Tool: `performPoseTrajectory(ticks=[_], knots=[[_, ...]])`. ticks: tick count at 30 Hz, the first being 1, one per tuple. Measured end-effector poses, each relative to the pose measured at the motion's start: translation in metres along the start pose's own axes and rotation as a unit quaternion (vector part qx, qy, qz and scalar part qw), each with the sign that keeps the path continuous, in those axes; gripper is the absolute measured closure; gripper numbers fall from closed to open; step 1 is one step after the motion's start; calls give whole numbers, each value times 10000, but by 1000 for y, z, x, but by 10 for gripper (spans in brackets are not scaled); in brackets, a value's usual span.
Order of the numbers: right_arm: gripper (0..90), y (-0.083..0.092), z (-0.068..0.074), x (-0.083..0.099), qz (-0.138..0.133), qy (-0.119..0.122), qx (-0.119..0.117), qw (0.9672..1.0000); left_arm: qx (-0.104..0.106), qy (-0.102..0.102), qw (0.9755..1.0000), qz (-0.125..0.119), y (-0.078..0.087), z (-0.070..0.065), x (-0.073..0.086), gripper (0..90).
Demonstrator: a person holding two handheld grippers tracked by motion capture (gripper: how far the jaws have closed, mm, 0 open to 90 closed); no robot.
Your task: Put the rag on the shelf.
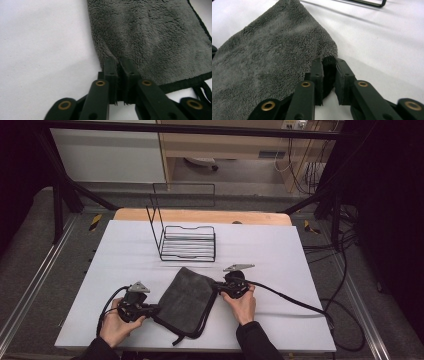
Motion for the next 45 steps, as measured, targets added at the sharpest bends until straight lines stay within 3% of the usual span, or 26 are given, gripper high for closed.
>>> performPoseTrajectory(ticks=[4, 8, 14, 17, 20, 21, 22, 24, 27, 29, 30, 32, 37, 43, 45], knots=[[808, -11, -3, -9, -281, 239, -254, 9990, 167, 118, 9998, -73, 9, -10, 6, 864], [804, -27, 0, -21, -275, 489, -522, 9971, 166, 104, 9996, -203, 17, -19, 13, 860], [787, -40, 2, -23, -121, 680, -573, 9960, 142, 59, 9997, -168, 15, -19, 17, 815], [735, -39, 2, -23, -216, 862, -518, 9947, 126, -12, 9997, -188, 15, -18, 16, 779], [611, -30, 4, -26, -324, 1011, -424, 9934, 93, -82, 9995, -305, 19, -15, 12, 700], [562, -26, 4, -28, -422, 1038, -385, 9930, 80, -102, 9986, -507, 23, -11, 7, 663], [518, -21, 5, -29, -484, 987, -401, 9931, 80, -102, 9986, -507, 23, -11, 7, 630], [398, -10, 4, -30, -564, 924, -416, 9933, 13, -183, 9968, -774, 27, 0, 1, 524], [270, 3, 1, -29, -603, 949, -377, 9929, -65, -267, 9957, -889, 26, 10, -6, 435], [238, 7, 1, -28, -570, 911, -388, 9934, -65, -266, 9960, -855, 25, 14, -8, 400], [178, 14, -2, -25, -535, 870, -391, 9940, -69, -231, 9959, -869, 24, 16, -11, 338], [157, 17, -3, -24, -564, 862, -396, 9939, -120, -237, 9959, -869, 22, 20, -16, 309], [60, 33, -10, -12, -481, 722, -429, 9953, -149, -217, 9958, -878, 13, 28, -34, 130], [36, 43, -15, 0, -438, 663, -357, 9962, -338, -281, 9951, -890, -3, 35, -50, 91], [23, 49, -17, 4, -392, 632, -307, 9968, -540, -296, 9948, -815, -13, 39, -54, 90]])
Point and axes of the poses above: each handheld gripper's, and its own axes: y roughly backward along the jaws, x roughly out of its underside, z roughly to its left, the point moved 1 cm from there along -y, roughly forward along the jaws, and after that the axes turned 13 degrees about -z, right-handed, at the moved point
